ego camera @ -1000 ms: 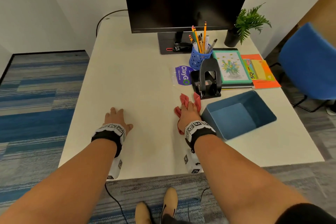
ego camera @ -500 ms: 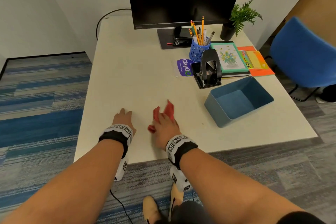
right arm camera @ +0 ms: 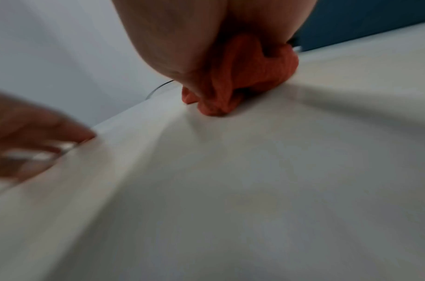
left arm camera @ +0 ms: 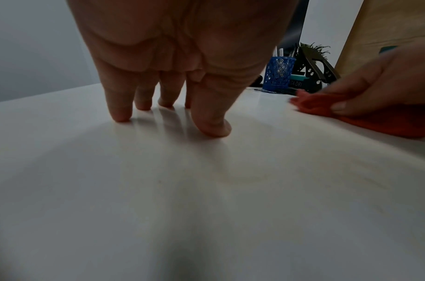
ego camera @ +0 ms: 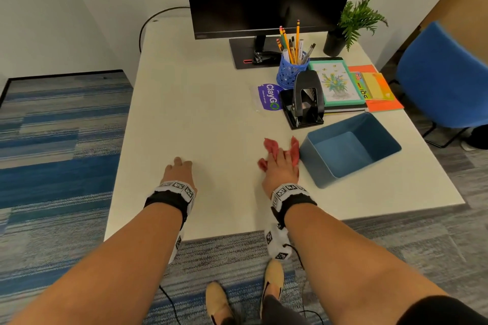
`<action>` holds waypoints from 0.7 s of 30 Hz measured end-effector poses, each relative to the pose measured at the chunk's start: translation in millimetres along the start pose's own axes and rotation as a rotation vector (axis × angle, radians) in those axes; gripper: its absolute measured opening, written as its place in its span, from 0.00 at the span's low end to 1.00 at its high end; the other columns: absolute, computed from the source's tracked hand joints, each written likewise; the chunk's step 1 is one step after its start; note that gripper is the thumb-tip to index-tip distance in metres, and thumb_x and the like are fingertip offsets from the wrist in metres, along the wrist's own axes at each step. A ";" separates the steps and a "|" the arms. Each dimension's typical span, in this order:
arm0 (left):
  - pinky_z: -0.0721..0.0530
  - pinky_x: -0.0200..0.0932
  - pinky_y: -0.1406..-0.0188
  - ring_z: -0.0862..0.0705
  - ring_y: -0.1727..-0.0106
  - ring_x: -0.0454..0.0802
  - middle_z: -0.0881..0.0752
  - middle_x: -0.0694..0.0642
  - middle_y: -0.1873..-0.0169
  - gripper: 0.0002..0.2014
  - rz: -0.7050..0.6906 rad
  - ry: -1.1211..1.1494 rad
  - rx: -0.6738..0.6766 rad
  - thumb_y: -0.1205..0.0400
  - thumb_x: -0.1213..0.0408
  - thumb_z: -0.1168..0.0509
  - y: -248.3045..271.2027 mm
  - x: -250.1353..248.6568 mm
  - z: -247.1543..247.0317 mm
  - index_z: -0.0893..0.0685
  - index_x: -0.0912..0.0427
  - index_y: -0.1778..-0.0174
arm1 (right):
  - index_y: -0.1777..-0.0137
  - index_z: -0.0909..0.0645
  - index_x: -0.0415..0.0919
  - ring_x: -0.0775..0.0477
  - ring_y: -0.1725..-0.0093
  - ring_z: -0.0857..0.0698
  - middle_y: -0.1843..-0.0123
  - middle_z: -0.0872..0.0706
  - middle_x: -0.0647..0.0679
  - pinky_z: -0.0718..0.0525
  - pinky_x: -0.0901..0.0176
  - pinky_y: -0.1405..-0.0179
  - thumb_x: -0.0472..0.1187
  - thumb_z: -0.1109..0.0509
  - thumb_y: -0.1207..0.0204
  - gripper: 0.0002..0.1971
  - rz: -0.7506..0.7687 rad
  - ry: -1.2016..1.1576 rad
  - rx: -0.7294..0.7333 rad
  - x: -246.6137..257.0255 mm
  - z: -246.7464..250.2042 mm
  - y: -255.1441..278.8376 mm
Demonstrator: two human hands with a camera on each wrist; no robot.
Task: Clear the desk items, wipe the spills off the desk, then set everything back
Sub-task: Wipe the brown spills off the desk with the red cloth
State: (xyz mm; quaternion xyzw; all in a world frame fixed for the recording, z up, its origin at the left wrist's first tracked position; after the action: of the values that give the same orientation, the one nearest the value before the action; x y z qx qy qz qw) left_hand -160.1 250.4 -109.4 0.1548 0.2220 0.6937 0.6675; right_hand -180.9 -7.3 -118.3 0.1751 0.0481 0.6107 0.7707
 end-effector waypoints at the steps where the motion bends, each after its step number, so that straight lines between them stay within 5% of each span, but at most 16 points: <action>1: 0.27 0.53 0.26 0.38 0.21 0.61 0.47 0.57 0.18 0.38 0.003 0.003 0.000 0.24 0.61 0.29 -0.2 -0.1 -0.2 0.40 0.55 0.20 | 0.14 0.54 0.45 0.40 0.15 0.51 0.15 0.49 0.45 0.48 0.39 0.17 0.34 0.36 0.30 0.45 0.029 -0.016 0.042 13.0 6.6 -0.2; 3: 0.26 0.52 0.27 0.38 0.21 0.60 0.47 0.57 0.18 0.38 0.014 0.007 -0.003 0.24 0.63 0.29 -0.6 0.0 0.6 0.40 0.55 0.20 | 0.14 0.56 0.42 0.39 0.16 0.49 0.14 0.50 0.45 0.45 0.37 0.19 0.34 0.35 0.31 0.47 0.234 -0.004 0.061 46.4 -2.0 7.2; 7: 0.27 0.52 0.26 0.40 0.20 0.60 0.48 0.57 0.17 0.39 0.024 0.027 0.013 0.25 0.64 0.30 -2.6 0.4 0.4 0.41 0.55 0.19 | 0.18 0.40 0.52 0.42 0.15 0.46 0.14 0.45 0.50 0.43 0.35 0.19 0.48 0.47 0.25 0.33 0.560 -0.065 -0.021 60.0 -26.2 30.4; 10: 0.27 0.53 0.26 0.40 0.19 0.60 0.48 0.56 0.17 0.40 0.029 0.037 0.016 0.25 0.63 0.29 -2.2 1.2 0.5 0.41 0.55 0.19 | 0.19 0.39 0.58 0.45 0.15 0.47 0.15 0.43 0.54 0.46 0.42 0.17 0.55 0.55 0.23 0.30 0.403 -0.117 -0.122 16.9 -17.4 17.0; 15: 0.26 0.53 0.26 0.39 0.20 0.59 0.47 0.56 0.18 0.40 0.034 0.044 0.026 0.26 0.63 0.29 -2.1 2.2 -0.2 0.41 0.55 0.19 | 0.17 0.41 0.47 0.39 0.17 0.47 0.17 0.43 0.43 0.51 0.38 0.18 0.41 0.38 0.27 0.36 0.027 0.045 -0.037 -9.7 7.5 -12.6; 18: 0.28 0.53 0.25 0.39 0.20 0.60 0.46 0.56 0.19 0.37 0.076 0.073 0.028 0.25 0.67 0.34 -2.5 -2.1 1.7 0.41 0.56 0.19 | 0.15 0.49 0.44 0.41 0.16 0.47 0.16 0.47 0.45 0.45 0.37 0.18 0.37 0.38 0.31 0.42 0.198 -0.027 0.024 27.3 -5.2 -8.7; 21: 0.29 0.54 0.25 0.35 0.23 0.60 0.38 0.58 0.22 0.31 0.122 0.097 -0.029 0.23 0.67 0.37 -3.3 -7.6 7.0 0.36 0.58 0.22 | 0.14 0.51 0.48 0.45 0.16 0.45 0.15 0.46 0.49 0.46 0.41 0.17 0.46 0.49 0.25 0.36 0.377 -0.056 -0.069 28.8 -15.5 -0.7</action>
State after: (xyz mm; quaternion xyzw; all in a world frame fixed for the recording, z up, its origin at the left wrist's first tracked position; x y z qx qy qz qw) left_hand -153.2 243.6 -104.5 0.1247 0.2341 0.7429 0.6146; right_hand -177.6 23.5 -129.0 0.1713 -0.0281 0.7403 0.6495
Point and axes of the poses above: each hand's wrist, its own y-axis away from the middle knuckle, its own z-axis out of the back of the hand, x = y × z, the point moved 6 cm from there along -y, towards the middle knuckle
